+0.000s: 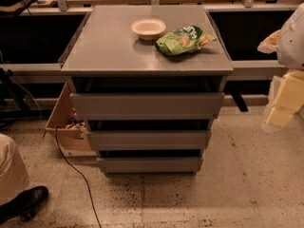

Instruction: Open middle drawer

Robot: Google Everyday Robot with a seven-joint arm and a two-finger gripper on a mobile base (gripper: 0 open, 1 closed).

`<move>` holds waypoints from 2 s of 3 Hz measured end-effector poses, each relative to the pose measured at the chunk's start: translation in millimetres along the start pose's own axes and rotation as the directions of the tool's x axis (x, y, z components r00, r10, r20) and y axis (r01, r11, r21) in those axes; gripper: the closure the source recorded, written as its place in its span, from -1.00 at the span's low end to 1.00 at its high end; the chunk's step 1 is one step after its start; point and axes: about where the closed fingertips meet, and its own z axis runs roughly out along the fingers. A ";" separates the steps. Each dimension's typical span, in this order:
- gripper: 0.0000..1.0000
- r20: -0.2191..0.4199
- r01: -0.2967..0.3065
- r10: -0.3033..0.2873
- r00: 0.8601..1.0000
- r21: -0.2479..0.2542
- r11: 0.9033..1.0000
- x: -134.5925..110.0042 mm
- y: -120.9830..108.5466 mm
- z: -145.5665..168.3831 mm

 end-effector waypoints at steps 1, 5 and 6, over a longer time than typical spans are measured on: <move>-1.00 0.000 0.000 0.000 1.000 0.000 1.000 0.0 0.0 0.1; -1.00 0.286 0.066 0.002 0.958 -0.229 0.971 -1.9 50.5 243.0; -1.00 0.332 0.074 0.018 0.943 -0.265 0.961 -8.0 68.8 280.5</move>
Offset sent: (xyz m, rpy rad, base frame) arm 0.0205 0.0077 -0.1282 0.1697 0.1307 0.0492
